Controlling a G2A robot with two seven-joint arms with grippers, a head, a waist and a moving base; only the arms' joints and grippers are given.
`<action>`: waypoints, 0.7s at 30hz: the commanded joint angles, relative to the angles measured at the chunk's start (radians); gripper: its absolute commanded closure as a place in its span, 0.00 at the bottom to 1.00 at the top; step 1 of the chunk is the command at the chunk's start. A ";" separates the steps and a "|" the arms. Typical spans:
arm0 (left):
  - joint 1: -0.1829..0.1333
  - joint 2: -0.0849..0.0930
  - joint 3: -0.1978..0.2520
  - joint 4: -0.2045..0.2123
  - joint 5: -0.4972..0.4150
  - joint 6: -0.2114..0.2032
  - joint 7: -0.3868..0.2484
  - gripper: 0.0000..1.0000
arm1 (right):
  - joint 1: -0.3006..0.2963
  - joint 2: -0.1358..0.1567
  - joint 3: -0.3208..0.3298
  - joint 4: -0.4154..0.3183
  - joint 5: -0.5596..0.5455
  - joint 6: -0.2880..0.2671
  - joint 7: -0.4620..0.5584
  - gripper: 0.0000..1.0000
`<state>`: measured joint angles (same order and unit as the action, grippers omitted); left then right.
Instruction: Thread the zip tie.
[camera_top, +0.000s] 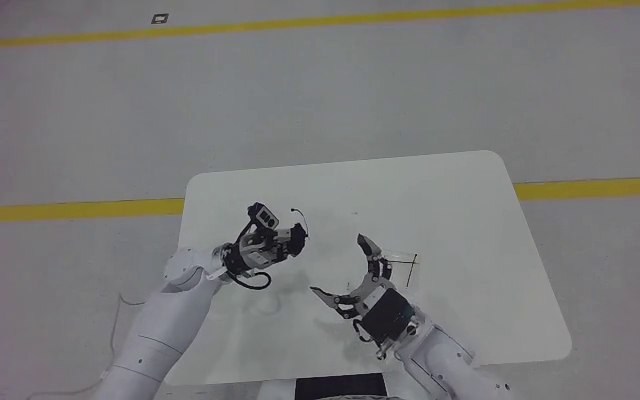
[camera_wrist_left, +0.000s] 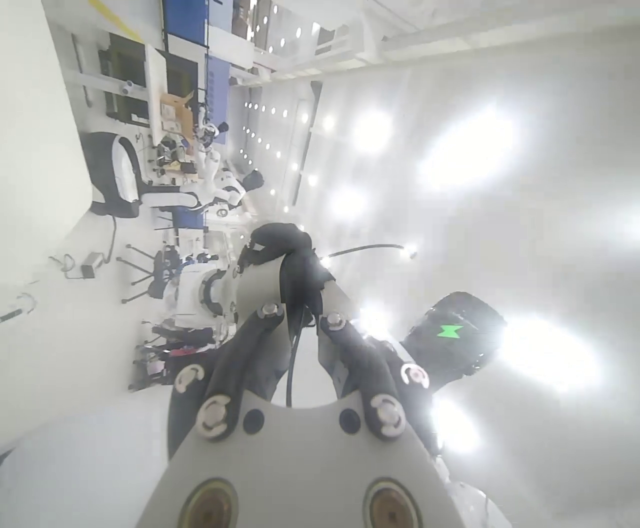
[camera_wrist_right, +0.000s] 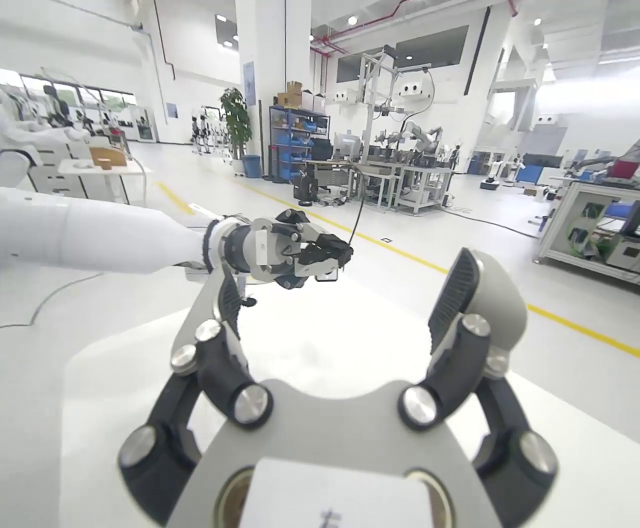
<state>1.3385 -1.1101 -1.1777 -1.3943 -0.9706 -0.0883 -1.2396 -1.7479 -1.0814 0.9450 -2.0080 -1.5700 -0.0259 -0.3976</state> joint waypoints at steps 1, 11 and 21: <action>-0.002 0.000 0.001 0.003 -0.006 0.007 0.004 1.00 | 0.033 0.024 -0.025 0.000 0.000 0.029 0.009 0.00; -0.010 -0.001 0.006 0.007 -0.035 0.044 0.039 1.00 | 0.277 0.185 -0.282 0.028 0.000 0.254 0.094 0.00; -0.007 0.000 0.009 0.007 -0.034 0.050 0.070 1.00 | 0.426 0.255 -0.449 0.017 0.000 0.366 0.176 0.00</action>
<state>1.3322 -1.1100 -1.1691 -1.3873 -1.0062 -0.0370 -1.1704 -1.3208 -0.8258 0.4950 -1.9909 -1.5700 0.3403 -0.2203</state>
